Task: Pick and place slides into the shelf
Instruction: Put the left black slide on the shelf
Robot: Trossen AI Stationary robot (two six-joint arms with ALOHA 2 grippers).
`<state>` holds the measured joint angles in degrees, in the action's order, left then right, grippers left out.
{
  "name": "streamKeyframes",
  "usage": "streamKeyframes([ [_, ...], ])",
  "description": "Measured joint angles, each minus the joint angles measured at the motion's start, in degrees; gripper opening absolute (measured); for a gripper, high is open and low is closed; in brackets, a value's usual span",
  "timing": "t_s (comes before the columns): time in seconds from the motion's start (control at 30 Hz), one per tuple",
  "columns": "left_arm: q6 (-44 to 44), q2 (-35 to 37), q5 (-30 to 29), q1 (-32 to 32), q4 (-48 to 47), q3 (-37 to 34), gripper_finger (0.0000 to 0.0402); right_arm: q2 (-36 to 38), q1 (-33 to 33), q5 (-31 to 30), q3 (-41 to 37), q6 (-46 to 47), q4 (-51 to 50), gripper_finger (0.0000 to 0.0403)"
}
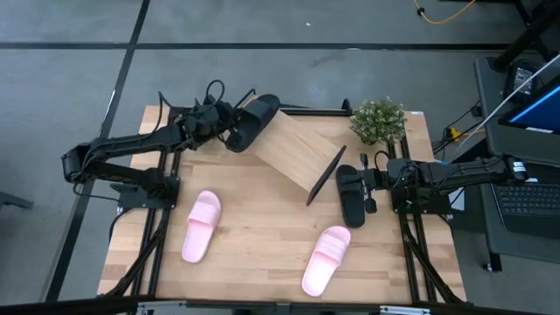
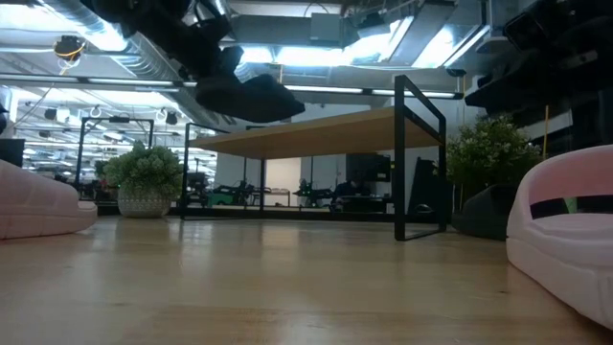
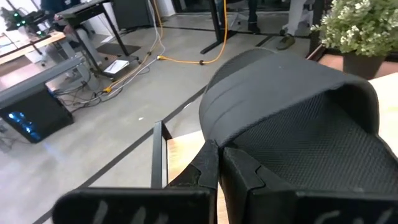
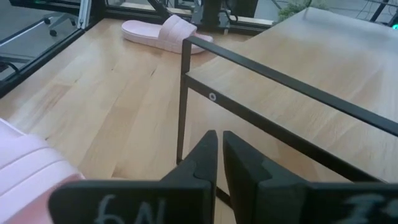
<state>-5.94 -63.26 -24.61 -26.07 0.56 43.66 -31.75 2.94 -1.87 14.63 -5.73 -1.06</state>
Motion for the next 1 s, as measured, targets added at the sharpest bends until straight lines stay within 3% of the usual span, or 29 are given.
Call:
streamKeyframes([
  [1.0, -5.3, -1.6, 4.6, -5.5, 0.6, 0.1, 0.0, 0.0, 0.0, 0.0, 0.0, -3.7, 1.7, 0.0029],
])
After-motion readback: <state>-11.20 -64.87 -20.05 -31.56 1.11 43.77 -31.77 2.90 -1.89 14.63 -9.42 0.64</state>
